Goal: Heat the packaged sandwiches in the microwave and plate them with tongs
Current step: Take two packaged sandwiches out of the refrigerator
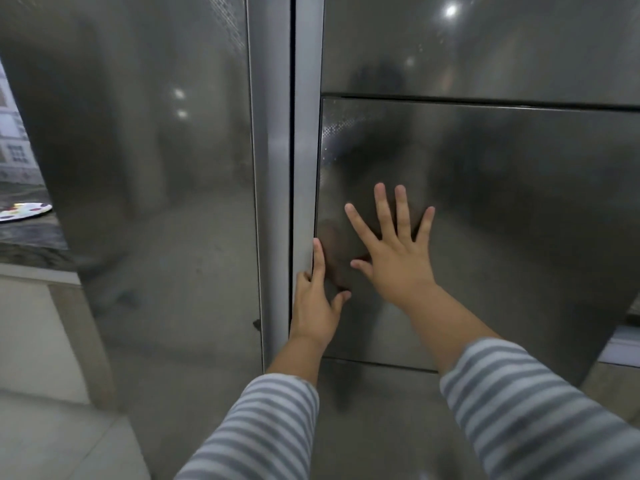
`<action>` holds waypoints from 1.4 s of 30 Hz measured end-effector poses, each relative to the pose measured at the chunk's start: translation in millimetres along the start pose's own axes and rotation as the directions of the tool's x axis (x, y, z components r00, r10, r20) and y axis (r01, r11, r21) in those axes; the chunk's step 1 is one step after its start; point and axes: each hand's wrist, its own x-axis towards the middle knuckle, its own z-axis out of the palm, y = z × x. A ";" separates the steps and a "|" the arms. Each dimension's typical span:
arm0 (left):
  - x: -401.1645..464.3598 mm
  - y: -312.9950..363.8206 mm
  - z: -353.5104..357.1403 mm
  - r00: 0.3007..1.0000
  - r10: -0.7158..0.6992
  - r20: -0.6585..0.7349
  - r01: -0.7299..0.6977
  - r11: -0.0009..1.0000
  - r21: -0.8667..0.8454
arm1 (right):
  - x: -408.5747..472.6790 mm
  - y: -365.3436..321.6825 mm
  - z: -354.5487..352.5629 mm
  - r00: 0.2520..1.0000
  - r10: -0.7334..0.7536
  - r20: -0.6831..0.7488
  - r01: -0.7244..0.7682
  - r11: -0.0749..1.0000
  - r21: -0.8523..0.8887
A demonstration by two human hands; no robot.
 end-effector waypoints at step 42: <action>-188.5 78.4 -142.3 0.952 0.289 0.099 -0.289 0.957 -0.020 | -164.8 -105.6 -262.4 0.997 -0.037 -0.063 0.020 0.969 -0.248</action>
